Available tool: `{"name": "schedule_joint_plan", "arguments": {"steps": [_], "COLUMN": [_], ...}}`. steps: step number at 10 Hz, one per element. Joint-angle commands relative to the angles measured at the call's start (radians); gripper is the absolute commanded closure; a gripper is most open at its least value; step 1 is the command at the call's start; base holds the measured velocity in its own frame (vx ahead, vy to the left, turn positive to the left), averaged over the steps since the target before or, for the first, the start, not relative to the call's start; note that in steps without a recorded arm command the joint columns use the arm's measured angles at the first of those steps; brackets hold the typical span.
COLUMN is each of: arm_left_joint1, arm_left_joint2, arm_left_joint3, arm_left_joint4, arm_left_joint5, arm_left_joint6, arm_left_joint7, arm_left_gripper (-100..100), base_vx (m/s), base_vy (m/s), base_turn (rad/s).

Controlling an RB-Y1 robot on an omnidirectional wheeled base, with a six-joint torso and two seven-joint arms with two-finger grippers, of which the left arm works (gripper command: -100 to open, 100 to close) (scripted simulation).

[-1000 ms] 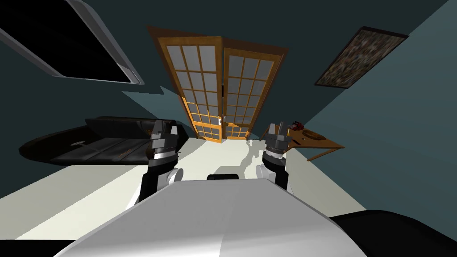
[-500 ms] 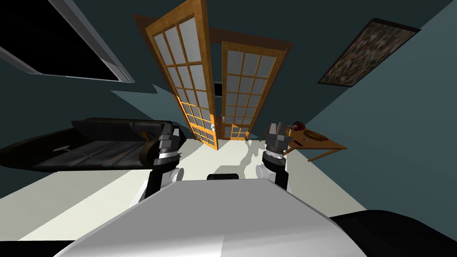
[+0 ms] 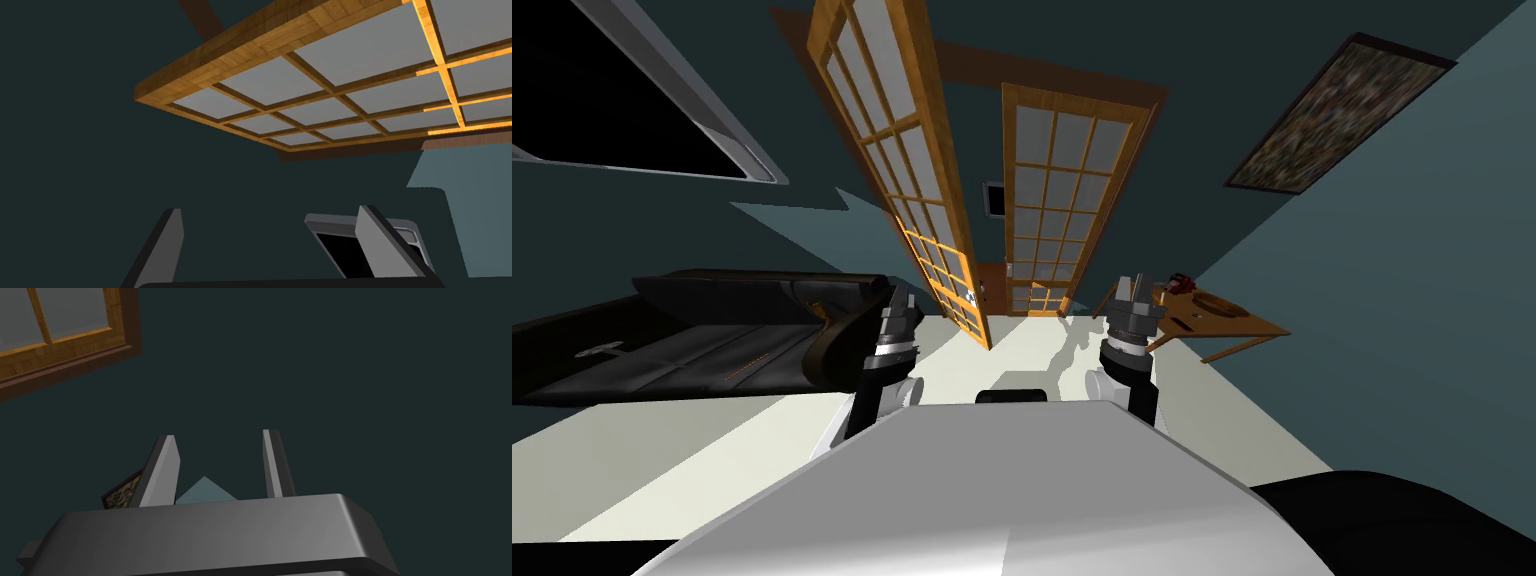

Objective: Pull the door open

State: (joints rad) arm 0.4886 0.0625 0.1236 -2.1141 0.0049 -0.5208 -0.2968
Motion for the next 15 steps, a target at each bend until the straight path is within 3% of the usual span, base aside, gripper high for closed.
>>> {"name": "schedule_joint_plan", "arguments": {"steps": [1,15], "arm_left_joint1": [-0.009,-0.076], "arm_left_joint2": [0.006,0.032], "arm_left_joint3": [0.009,0.077], "arm_left_joint4": [0.030,0.304], "arm_left_joint5": [-0.007,-0.084], "arm_left_joint6": [-0.006,-0.074], "arm_left_joint7": [-0.026,-0.262], "arm_left_gripper": [-100,-100], "base_vx": [0.097,0.097], "base_vy": [-0.024,-0.013], "base_turn": [-0.022,-0.032]}}
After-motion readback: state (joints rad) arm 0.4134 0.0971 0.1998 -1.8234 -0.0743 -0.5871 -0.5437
